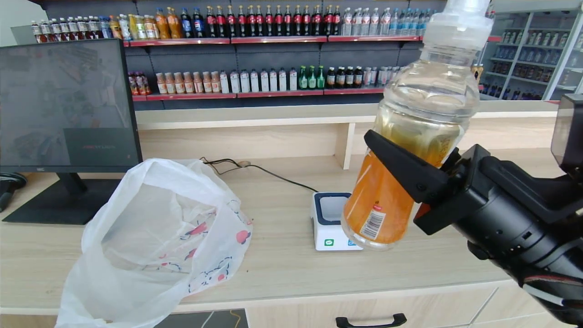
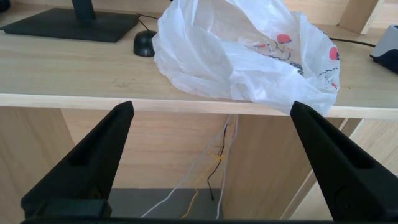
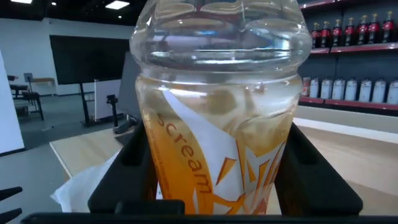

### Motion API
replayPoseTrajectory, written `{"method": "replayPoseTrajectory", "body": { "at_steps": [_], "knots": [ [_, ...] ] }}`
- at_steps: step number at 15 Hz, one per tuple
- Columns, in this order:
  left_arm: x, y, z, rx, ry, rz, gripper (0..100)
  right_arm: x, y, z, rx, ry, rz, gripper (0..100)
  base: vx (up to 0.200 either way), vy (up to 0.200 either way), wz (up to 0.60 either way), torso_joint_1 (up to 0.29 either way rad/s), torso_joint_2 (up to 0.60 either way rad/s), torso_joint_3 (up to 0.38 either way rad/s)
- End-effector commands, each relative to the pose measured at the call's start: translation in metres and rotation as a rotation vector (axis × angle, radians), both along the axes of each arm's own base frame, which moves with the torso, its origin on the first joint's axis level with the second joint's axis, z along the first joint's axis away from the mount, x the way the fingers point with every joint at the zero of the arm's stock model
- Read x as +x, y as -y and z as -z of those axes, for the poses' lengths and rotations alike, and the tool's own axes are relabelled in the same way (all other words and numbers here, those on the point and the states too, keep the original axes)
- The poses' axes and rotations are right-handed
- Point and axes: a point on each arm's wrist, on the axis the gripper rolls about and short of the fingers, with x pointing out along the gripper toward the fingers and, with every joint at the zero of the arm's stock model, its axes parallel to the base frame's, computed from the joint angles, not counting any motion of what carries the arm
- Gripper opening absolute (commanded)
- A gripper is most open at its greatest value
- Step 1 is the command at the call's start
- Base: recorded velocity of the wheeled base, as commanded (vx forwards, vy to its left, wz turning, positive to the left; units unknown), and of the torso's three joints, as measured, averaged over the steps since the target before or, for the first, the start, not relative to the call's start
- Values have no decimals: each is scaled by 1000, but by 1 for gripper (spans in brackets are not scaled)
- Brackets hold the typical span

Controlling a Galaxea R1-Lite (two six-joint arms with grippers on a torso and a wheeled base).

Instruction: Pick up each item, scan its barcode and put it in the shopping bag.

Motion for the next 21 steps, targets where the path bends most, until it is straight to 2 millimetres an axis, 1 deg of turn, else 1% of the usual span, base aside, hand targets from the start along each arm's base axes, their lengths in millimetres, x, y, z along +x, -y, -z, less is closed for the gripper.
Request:
{"method": "replayPoseTrajectory", "body": {
  "at_steps": [1,3,4,5,9,11,15,21],
  "knots": [
    [0,0,0,0,1,0,100,6,-19,-1,9,-3,-46,0,0,0,0,0,0,0],
    [0,0,0,0,1,0,100,10,-29,-15,39,48,-107,0,0,0,0,0,0,0],
    [0,0,0,0,1,0,100,11,-31,-16,40,59,-121,0,0,0,0,0,0,0],
    [0,0,0,0,1,0,100,10,-40,-21,55,75,-150,0,0,0,0,0,0,0],
    [0,0,0,0,1,0,100,-4,-57,-33,110,86,-252,0,0,0,0,0,0,0],
    [0,0,0,0,1,0,100,-7,-57,-36,124,78,-272,0,0,0,0,0,0,0],
    [0,0,0,0,1,0,100,-11,-51,-43,144,94,-269,0,0,0,0,0,0,0],
    [0,0,0,0,1,0,100,-12,-48,-43,145,94,-265,0,0,0,0,0,0,0]
  ]
}}
